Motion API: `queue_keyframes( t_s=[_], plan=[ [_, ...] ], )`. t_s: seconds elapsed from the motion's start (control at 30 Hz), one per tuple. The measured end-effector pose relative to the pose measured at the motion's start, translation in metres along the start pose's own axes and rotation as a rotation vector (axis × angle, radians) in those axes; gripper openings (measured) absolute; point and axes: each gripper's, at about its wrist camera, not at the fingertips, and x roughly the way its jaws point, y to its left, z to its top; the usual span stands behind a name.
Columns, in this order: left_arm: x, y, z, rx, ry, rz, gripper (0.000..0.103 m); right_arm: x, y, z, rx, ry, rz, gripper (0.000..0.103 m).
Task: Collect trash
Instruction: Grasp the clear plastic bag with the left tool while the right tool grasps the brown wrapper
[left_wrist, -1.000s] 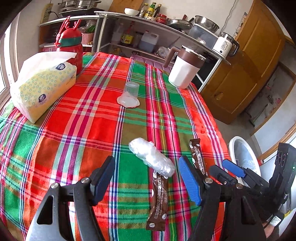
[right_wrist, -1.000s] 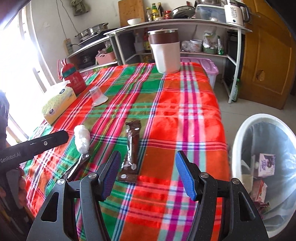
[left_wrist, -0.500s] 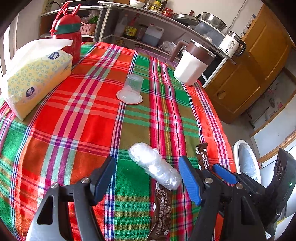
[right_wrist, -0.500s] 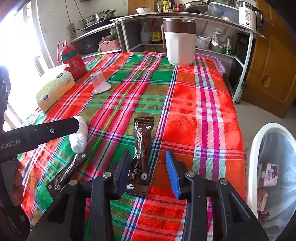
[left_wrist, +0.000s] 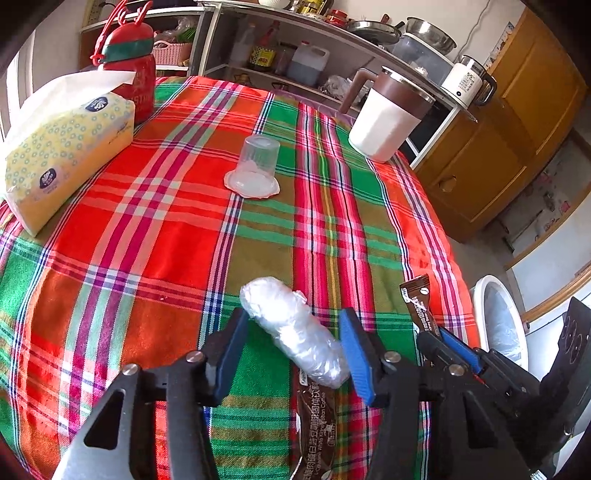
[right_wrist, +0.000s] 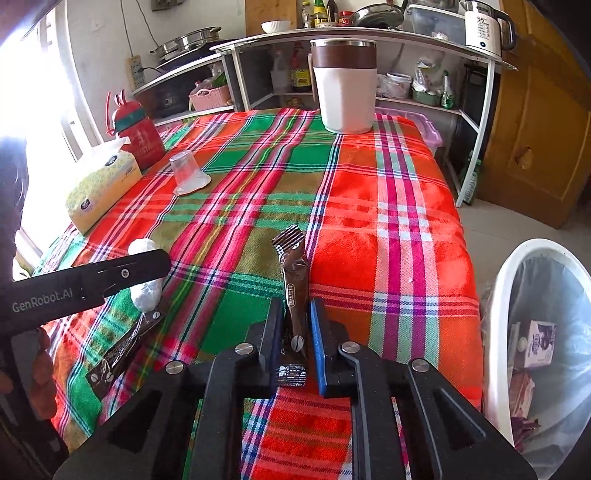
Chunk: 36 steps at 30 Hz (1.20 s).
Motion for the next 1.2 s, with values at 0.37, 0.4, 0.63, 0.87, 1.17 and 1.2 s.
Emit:
queue_keyframes(
  t_s=[0.37, 0.4, 0.63, 0.87, 1.17, 1.2],
  plan=[
    [-0.005, 0.004, -0.003, 0.008, -0.011, 0.009, 0.028, -0.005, -0.004, -0.003, 0.027, -0.017, 0.012, 0.013],
    [-0.006, 0.004, -0.003, 0.01, -0.015, 0.01, 0.028, -0.006, -0.004, -0.003, 0.031, -0.02, 0.015, 0.012],
    [-0.018, 0.0, -0.004, 0.023, -0.039, 0.005, 0.028, -0.013, -0.006, -0.006, 0.042, -0.036, 0.029, 0.012],
    [-0.01, 0.002, -0.005, 0.019, -0.017, 0.027, 0.029, -0.018, -0.008, -0.009, 0.046, -0.044, 0.032, 0.012],
    [-0.002, -0.002, -0.008, 0.04, -0.019, 0.062, 0.036, -0.022, -0.008, -0.011, 0.055, -0.049, 0.033, 0.012],
    [-0.002, -0.003, -0.008, 0.044, -0.021, 0.067, 0.036, -0.022, -0.008, -0.011, 0.055, -0.05, 0.033, 0.012]
  ],
)
